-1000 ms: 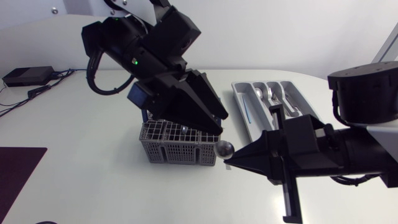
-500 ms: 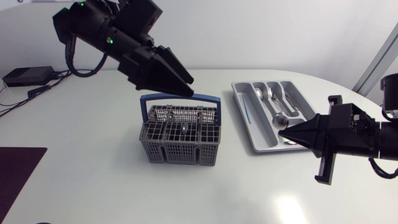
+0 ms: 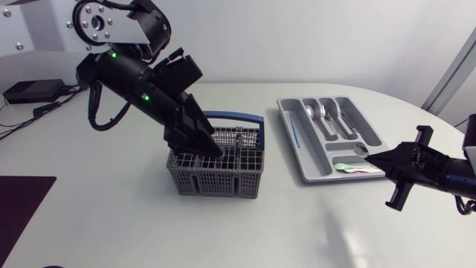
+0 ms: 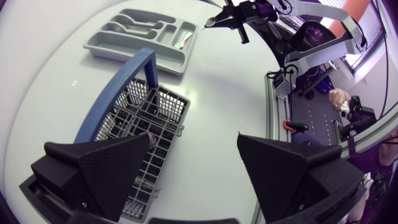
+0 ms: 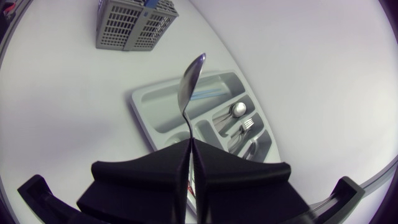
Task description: Unload the cutlery basket into the drawer organizer.
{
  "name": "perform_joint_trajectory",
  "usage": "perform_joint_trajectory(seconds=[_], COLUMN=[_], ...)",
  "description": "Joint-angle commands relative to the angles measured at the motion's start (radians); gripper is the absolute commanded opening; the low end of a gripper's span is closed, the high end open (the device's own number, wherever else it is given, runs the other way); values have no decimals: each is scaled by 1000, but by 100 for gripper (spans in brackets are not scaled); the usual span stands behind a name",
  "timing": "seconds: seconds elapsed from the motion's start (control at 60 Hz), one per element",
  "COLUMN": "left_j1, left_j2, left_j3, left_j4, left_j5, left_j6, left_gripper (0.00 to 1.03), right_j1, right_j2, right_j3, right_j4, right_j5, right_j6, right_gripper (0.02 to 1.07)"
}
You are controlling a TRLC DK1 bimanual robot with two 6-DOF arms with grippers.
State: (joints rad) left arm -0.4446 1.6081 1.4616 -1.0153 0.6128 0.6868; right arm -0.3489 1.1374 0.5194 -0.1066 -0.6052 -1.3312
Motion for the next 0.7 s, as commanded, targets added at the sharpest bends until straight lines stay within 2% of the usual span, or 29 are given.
perform_joint_trajectory(seconds=[0.0, 0.25, 0.5, 0.683], left_j1=[-19, -25, -48, -66], left_j2=[-39, -65, -68, -82], left_j3=[-40, -72, -72, -67], left_j4=[6, 6, 4, 0], left_j5=[-22, -81, -140, -159], left_j6=[-32, -44, -78, -87], left_gripper=[99, 98, 98, 98], right_j1=[-19, -28, -21, 19], right_j2=[67, 243, 377, 404], right_j3=[-33, -27, 50, 50], right_j4=[65, 257, 297, 380], right_j5=[25, 125, 217, 289], right_j6=[-71, -161, -250, -293], right_gripper=[8, 8, 8, 8])
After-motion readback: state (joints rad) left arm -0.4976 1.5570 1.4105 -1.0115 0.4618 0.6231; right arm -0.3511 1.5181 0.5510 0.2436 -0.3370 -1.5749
